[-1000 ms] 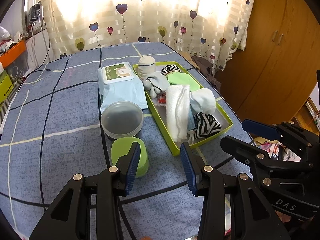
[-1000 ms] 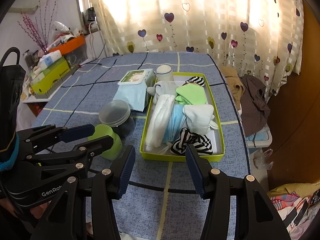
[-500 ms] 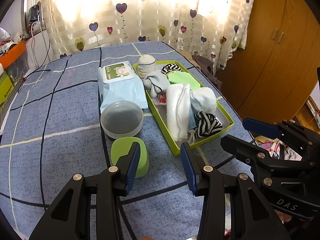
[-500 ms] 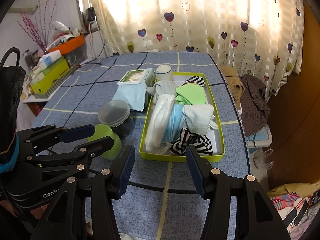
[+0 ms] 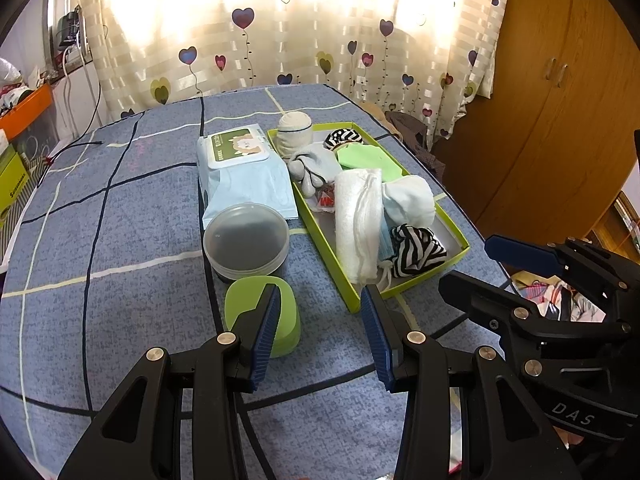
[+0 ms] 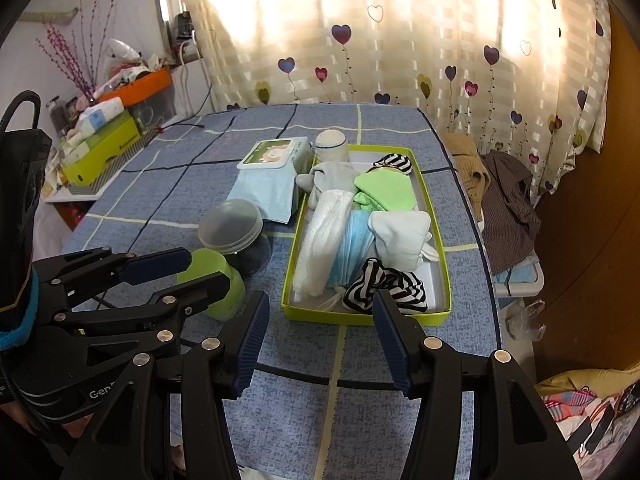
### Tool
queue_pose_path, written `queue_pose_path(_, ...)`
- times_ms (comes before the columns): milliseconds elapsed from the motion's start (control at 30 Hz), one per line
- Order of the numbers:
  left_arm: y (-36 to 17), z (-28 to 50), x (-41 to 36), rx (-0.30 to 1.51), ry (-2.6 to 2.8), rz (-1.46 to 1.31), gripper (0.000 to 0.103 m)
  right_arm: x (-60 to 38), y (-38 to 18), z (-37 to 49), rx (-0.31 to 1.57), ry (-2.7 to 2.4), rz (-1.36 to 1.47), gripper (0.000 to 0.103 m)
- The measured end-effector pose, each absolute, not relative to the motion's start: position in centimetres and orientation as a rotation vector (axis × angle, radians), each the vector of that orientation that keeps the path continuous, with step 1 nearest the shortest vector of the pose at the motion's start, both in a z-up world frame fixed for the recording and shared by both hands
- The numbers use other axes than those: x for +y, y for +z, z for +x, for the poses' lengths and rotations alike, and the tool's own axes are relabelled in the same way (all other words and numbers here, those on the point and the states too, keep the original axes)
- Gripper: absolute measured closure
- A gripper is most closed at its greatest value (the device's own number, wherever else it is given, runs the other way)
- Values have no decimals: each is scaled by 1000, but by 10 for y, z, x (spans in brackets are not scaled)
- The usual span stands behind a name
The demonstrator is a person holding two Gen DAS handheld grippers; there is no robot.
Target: Organize soft objects
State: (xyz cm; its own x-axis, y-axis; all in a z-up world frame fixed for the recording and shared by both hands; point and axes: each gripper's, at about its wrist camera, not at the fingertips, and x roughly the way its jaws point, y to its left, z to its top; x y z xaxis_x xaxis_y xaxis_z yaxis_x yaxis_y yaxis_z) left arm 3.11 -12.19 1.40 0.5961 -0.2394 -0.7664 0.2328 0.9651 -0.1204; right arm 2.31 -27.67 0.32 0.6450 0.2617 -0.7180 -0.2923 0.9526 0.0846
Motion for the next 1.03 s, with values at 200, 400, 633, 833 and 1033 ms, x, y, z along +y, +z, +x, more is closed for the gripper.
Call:
queue_pose_path(200, 14, 32, -120, 894, -275, -14, 60, -276, 3, 23, 811, 314, -40, 49)
queue_pose_path(400, 13, 34, -120, 901, -269, -12, 60, -275, 3, 24, 812, 313, -42, 49)
queue_pose_path(633, 11, 36, -118, 905, -269, -17, 60, -274, 4, 25, 813, 313, -42, 49)
queue_pose_path(833, 11, 37, -118, 905, -269, -19, 60, -274, 3, 25, 813, 314, -40, 49)
queue_pose_path(1033, 11, 38, -119, 906, -276, -24, 60, -274, 2, 27, 813, 311, -42, 49)
